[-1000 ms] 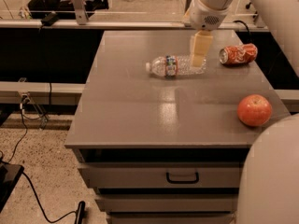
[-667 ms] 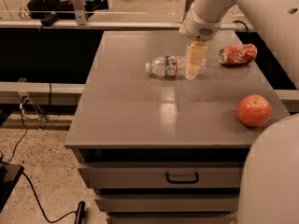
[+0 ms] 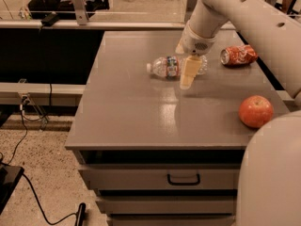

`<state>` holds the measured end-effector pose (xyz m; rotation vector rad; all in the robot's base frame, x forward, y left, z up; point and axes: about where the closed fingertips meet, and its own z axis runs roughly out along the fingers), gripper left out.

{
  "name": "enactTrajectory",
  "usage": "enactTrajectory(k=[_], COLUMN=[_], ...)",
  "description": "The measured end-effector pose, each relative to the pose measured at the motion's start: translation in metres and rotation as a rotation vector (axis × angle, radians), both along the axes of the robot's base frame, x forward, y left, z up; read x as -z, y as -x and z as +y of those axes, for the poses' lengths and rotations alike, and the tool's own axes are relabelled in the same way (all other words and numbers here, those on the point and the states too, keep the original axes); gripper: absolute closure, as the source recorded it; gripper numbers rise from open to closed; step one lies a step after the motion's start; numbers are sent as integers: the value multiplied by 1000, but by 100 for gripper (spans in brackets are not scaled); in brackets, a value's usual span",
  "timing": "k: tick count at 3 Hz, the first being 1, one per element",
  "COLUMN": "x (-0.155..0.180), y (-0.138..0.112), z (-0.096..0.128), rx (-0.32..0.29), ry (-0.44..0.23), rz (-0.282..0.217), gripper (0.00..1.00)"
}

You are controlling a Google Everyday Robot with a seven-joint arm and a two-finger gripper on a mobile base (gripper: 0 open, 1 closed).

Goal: Pick water bottle

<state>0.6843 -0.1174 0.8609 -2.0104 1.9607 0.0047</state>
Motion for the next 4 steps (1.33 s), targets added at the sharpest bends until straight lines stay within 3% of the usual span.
enactTrajectory(k=[2, 3, 4], x=[14, 4, -18], y=[3, 4, 5], z=[9, 12, 13], rx=[-35, -50, -58], ry=[-19, -38, -104], rz=[40, 32, 17], gripper=[65, 88, 100])
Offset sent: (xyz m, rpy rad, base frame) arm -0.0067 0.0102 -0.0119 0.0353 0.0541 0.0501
